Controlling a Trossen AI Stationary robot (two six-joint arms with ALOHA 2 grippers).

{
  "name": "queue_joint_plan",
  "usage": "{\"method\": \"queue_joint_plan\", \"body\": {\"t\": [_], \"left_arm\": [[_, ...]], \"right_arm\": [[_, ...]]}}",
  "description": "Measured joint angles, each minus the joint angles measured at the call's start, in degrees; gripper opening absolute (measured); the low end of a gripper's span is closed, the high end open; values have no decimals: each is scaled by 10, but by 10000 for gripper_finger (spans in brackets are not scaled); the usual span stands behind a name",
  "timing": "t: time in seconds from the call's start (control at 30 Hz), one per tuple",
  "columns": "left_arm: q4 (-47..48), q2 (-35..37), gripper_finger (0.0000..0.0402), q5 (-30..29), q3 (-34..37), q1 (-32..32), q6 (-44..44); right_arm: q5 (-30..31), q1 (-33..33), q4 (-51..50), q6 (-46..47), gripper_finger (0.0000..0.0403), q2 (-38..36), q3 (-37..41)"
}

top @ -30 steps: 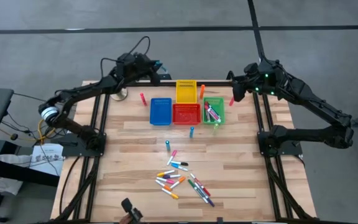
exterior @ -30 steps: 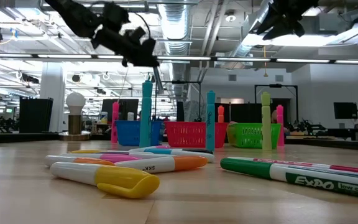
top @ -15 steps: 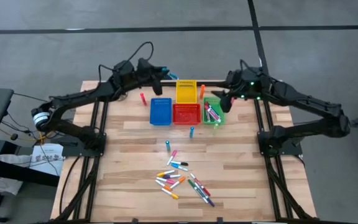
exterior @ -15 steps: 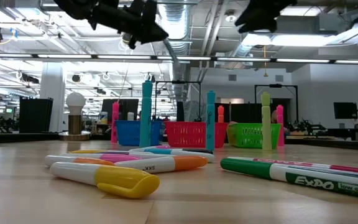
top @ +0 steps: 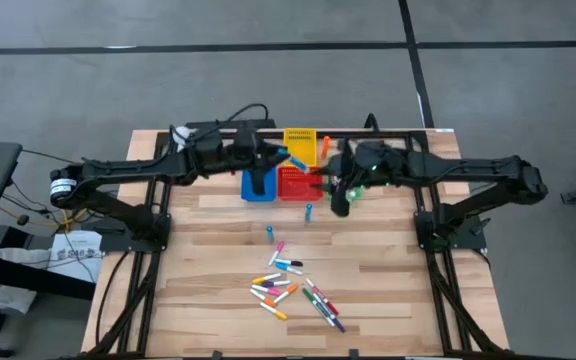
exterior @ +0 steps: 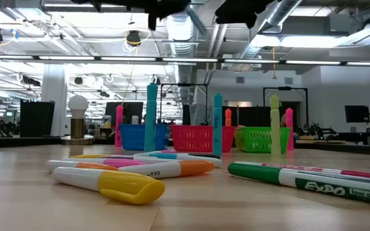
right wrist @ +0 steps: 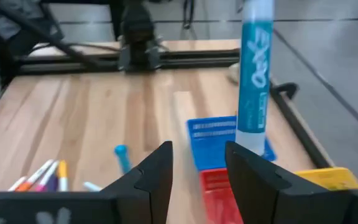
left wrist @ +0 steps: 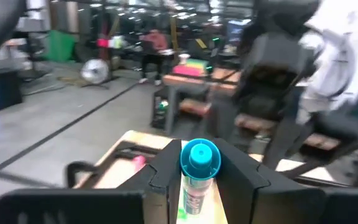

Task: Pick & Place Markers
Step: Put the large light blue marker pen into the green bin

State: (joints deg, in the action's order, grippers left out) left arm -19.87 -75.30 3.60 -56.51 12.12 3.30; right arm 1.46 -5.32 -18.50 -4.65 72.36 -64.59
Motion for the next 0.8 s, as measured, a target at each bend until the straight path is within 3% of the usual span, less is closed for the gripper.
{"method": "queue_joint_plan", "body": {"t": [0.3, 0.53, 0.8], "left_arm": [[6, -2, 85, -36, 0, -75, 0], [5, -2, 85, -59, 0, -81, 10], [-10, -14, 85, -57, 0, -81, 22]], "right_arm": [[31, 64, 52, 47, 147, 18, 0], [64, 96, 68, 42, 178, 10, 0], [107, 84, 74, 31, 205, 10, 0]]}}
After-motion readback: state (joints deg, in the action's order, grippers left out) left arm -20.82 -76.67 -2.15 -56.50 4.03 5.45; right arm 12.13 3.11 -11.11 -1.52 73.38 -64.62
